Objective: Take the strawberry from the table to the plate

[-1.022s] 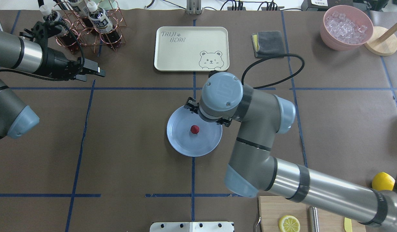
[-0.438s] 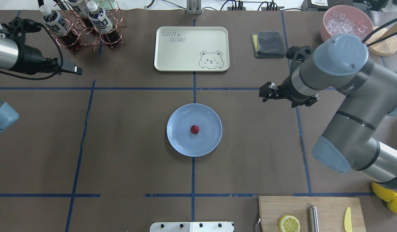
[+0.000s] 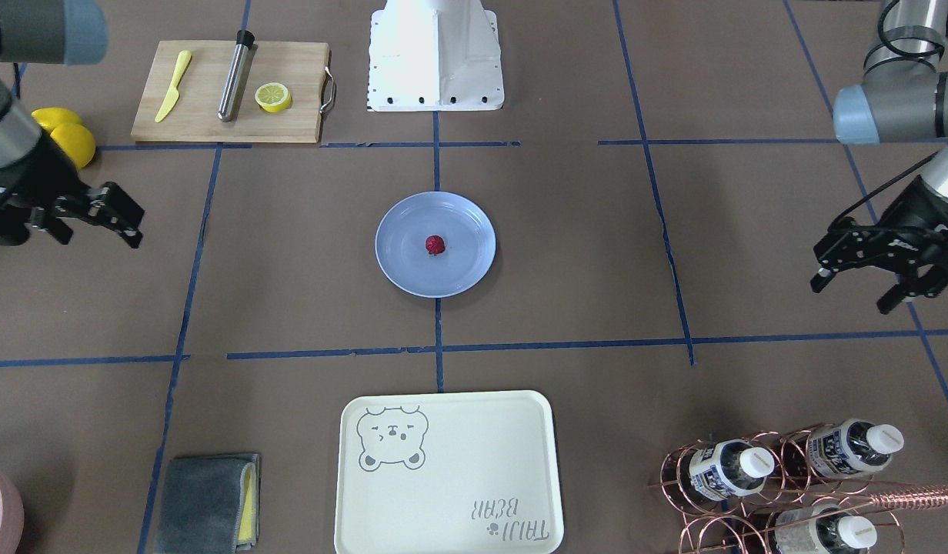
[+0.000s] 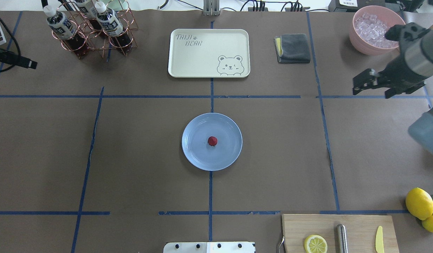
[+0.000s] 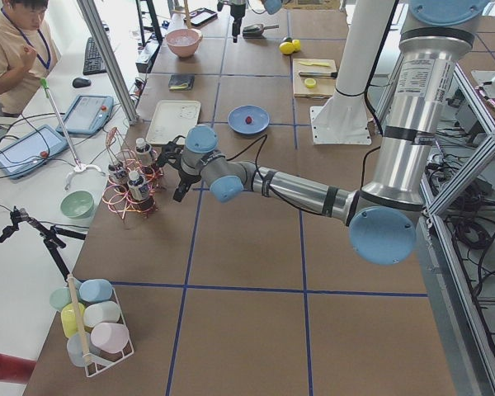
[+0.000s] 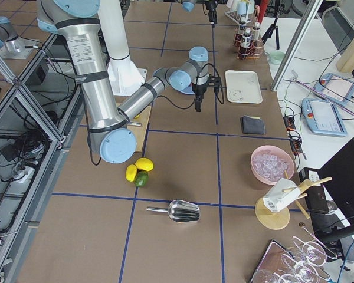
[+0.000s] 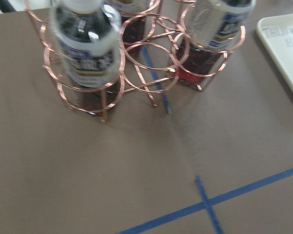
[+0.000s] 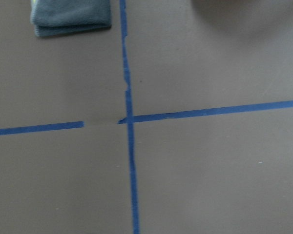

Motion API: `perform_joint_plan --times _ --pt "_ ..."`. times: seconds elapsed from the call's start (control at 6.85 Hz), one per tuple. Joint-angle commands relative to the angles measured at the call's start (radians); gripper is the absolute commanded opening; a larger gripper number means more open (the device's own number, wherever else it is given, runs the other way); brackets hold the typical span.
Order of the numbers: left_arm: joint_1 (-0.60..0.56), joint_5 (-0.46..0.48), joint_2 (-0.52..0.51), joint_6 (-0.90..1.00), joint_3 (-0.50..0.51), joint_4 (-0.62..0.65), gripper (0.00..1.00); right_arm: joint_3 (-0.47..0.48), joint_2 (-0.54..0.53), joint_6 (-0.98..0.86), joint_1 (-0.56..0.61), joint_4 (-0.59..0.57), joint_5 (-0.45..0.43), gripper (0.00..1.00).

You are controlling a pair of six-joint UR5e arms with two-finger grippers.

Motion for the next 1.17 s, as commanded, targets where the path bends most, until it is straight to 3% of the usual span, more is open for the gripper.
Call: perform_joint_plan --times 0.0,0.15,0.29,0.44,0.58,0.73,1.02 --pt "-0.123 -0.012 0.035 0.289 0.027 0.169 0.99 -0.029 -0.107 -0.311 0.209 -0.01 0.074 1.0" --pt "-0.145 -0.106 0.043 0.311 0.038 0.226 1.0 -0.065 -0.124 -0.394 0.273 -0.01 0.133 1.0" --pt "-0.194 -0.288 0.043 0.319 0.026 0.354 1.0 -0.093 -0.142 -0.451 0.328 -0.013 0.185 1.0" --pt "-0.223 -0.297 0.066 0.33 0.007 0.387 1.0 -0.128 -0.148 -0.525 0.375 -0.013 0.187 1.0" --pt "-0.227 -0.264 0.076 0.456 0.025 0.389 1.0 -0.186 -0.142 -0.591 0.387 -0.007 0.189 1.0" --pt "-0.227 -0.185 0.083 0.538 0.05 0.393 1.0 -0.208 -0.138 -0.614 0.387 -0.005 0.189 1.0" --pt "-0.233 -0.184 0.122 0.54 0.041 0.418 1.0 -0.241 -0.153 -0.614 0.393 -0.01 0.23 1.0"
